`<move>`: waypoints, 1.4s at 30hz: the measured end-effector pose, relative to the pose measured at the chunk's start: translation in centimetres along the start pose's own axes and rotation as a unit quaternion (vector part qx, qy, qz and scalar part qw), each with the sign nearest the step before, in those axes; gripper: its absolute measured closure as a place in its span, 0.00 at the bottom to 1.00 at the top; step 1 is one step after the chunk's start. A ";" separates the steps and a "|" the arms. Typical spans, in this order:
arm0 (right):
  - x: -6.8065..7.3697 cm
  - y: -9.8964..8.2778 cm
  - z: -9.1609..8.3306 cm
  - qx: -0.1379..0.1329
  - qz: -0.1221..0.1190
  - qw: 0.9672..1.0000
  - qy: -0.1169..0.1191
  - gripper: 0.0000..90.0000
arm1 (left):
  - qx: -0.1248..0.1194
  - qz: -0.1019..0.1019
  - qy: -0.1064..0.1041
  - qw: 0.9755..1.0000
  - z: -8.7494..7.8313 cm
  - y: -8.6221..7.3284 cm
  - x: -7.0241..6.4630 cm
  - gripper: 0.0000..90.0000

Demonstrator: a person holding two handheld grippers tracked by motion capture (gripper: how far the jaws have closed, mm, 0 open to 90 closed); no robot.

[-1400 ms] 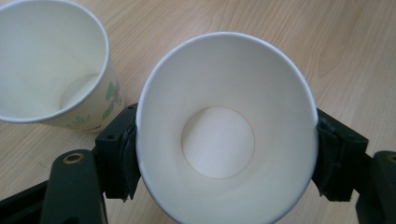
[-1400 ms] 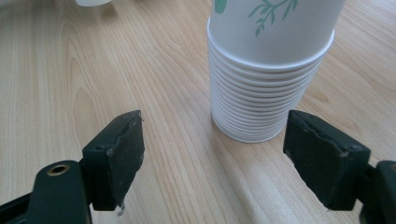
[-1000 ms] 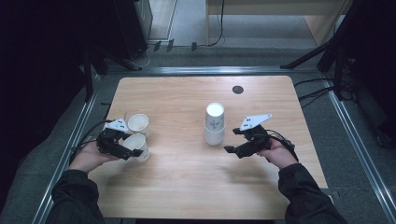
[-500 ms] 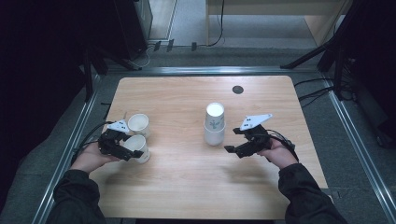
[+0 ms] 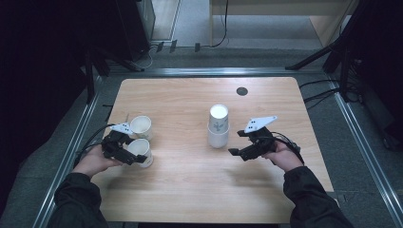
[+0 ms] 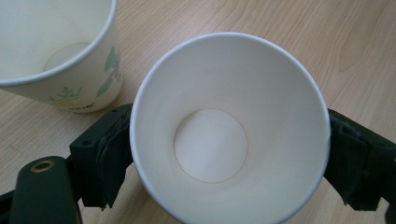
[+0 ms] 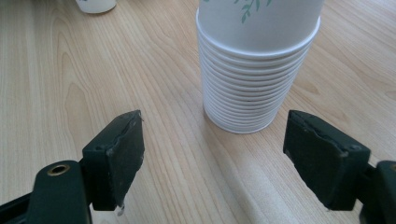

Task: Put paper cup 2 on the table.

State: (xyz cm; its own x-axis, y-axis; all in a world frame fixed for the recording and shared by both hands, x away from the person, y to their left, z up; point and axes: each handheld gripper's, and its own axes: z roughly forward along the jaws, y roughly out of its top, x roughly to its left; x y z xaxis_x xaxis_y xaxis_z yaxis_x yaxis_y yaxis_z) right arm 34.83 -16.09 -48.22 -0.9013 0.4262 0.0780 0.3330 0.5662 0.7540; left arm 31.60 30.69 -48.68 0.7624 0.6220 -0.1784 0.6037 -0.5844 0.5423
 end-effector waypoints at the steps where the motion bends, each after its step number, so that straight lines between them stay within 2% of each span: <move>1: 0.0 0.0 0.0 0.000 -0.001 1.000 -0.001 0.23 | 0.000 -0.002 -0.001 1.000 0.0 0.0 0.0 0.14; 4: 0.0 0.0 0.1 0.002 -0.003 1.000 -0.001 0.23 | 0.005 -0.010 -0.013 1.000 0.0 0.0 0.1 0.14; 6: 0.0 0.0 0.1 0.002 -0.004 1.000 0.000 0.23 | 0.006 -0.009 -0.018 1.000 -0.1 0.0 0.1 0.14; 9: 0.0 0.0 0.1 0.001 -0.004 1.000 0.000 0.23 | 0.001 -0.013 -0.023 1.000 -0.2 -0.1 0.1 0.14; 16: 0.0 0.0 0.1 0.004 -0.005 1.000 0.000 0.23 | 0.001 -0.008 -0.023 1.000 -0.4 -0.1 0.0 0.13; 25: 0.1 0.0 0.1 0.007 -0.007 1.000 -0.001 0.23 | -0.008 -0.014 -0.019 1.000 -1.4 -0.1 0.0 0.13; 31: 0.1 0.0 0.2 0.008 -0.008 1.000 0.000 0.23 | -0.029 -0.007 0.001 1.000 -3.0 0.4 -0.4 0.13; 36: 0.2 0.0 0.2 0.011 -0.010 1.000 0.000 0.23 | -0.053 -0.015 0.006 0.998 -4.4 0.9 -0.6 0.13; 42: 0.3 0.0 0.2 0.013 -0.014 1.000 -0.001 0.23 | -0.070 -0.028 0.004 0.997 -5.2 1.8 -0.9 0.13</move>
State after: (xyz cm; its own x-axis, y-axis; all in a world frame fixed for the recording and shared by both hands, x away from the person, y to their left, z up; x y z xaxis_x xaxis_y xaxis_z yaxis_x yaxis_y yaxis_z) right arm 34.66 -15.81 -48.36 -0.9102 0.4104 0.0558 0.3144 0.5969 0.7382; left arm 30.79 31.80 -43.34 0.7266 0.6558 -0.2049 0.6060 -0.4711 0.6409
